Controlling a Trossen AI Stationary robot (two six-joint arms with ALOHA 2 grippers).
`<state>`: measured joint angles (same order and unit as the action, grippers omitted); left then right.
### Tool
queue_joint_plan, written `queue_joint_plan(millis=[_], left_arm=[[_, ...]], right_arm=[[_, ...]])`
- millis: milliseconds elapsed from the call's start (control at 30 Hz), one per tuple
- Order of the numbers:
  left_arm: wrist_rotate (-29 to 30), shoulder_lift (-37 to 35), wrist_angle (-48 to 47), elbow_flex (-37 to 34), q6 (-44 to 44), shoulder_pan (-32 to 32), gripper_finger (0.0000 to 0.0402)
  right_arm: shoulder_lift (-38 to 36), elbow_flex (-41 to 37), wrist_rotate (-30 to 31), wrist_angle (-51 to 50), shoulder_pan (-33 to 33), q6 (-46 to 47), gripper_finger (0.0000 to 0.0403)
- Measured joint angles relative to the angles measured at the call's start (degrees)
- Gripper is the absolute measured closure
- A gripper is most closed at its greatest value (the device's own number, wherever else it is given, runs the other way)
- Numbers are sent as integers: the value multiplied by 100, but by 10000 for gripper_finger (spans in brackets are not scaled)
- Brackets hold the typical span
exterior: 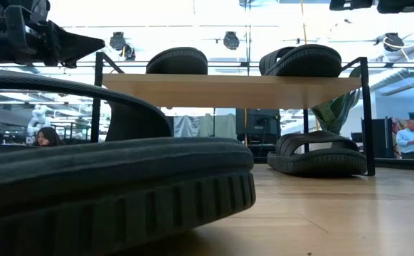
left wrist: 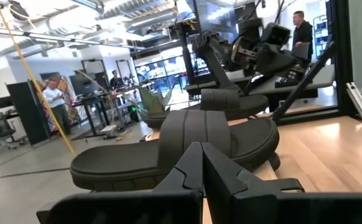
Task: Pick and place slides into the shelf
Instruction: Put the black slide under the shelf
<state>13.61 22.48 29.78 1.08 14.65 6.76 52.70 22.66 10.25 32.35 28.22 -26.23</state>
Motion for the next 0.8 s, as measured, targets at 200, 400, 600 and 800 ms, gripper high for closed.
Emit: queue_joint_plan(millis=[200, 400, 600, 800], left_arm=[[0, 0, -1, 0, -15, 0, 384], [0, 0, -13, 0, -41, 0, 381], [1, 0, 33, 0, -45, 0, 380], [0, 0, 39, 0, -320, 0, 380]], right_arm=[[705, 1137, 1724, -1334, 1144, 319, 350], [1662, 2075, 3074, -1779, 2084, 449, 341], [2620, 2185, 3624, -1758, 2006, 1027, 341], [3652, 2198, 3339, -583, 1659, 1124, 339]])
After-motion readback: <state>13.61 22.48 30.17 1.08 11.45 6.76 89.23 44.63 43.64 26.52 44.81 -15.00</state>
